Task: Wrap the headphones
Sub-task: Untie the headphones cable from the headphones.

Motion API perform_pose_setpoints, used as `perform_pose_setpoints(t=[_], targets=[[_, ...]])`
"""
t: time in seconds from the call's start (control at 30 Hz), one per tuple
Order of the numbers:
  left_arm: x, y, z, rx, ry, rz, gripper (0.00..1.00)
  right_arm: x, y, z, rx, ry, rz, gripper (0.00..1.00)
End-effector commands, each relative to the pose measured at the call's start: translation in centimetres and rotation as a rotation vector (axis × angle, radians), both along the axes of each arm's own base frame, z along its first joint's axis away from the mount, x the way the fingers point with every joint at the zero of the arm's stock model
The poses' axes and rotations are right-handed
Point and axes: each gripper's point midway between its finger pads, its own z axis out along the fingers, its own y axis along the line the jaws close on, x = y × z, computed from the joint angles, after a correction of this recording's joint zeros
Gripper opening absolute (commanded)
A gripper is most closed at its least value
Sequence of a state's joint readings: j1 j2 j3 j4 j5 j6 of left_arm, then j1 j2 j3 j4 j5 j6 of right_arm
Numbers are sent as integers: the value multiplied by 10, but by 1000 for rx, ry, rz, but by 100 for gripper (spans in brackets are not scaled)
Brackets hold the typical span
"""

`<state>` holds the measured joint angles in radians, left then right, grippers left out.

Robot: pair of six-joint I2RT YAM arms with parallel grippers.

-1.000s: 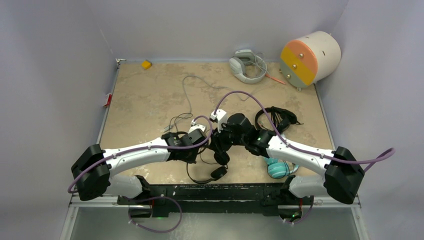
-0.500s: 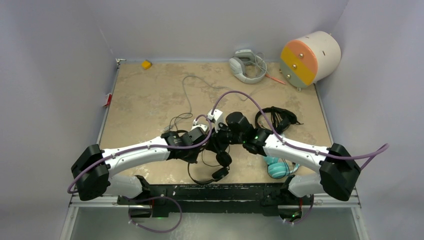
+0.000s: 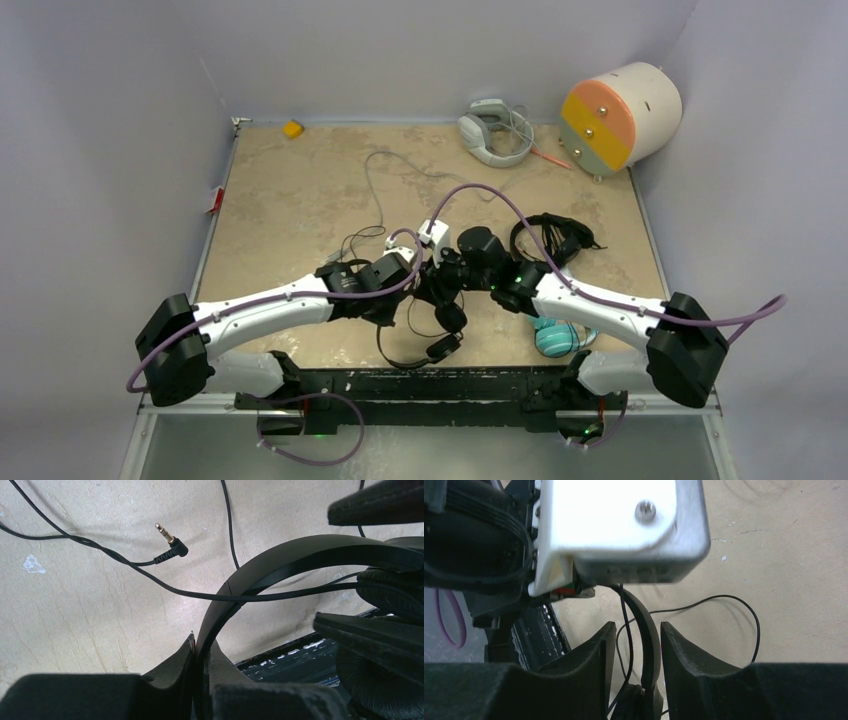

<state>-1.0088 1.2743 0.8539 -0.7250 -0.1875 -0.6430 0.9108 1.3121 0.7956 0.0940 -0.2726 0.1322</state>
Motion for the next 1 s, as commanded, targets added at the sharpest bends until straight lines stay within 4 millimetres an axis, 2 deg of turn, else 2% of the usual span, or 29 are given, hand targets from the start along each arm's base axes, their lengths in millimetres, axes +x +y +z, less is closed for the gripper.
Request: perform_pose_setpoints(t=[0.0,0.33,0.43,0.53,0.63,0.77,0.9,0.97], targets=[[12,-18,27,-93,-59,21,0,0,-6,11,36,-78,-2,41],[12,-18,26,-98,-52,36,0,-1,-16,5,18,-99,-19,36],[10,-19,25,-106,-47,36,0,3,-17,4,4,-106,-35,29],[9,-18,24,-107,-44,37,0,3,-16,8,8,-115,-29,26],[8,-16,23,-105,-43,37,0,6,-18,11,9,-126,-47,13],[8,-15,22,-100,-43,38,0,3,-18,18,33,-135,-38,12],[7,-16,21,-101,-38,36,0,2,-24,14,21,-101,-77,0],[6,-16,17,-99,-29,31,0,10,-31,15,29,-101,-156,0]])
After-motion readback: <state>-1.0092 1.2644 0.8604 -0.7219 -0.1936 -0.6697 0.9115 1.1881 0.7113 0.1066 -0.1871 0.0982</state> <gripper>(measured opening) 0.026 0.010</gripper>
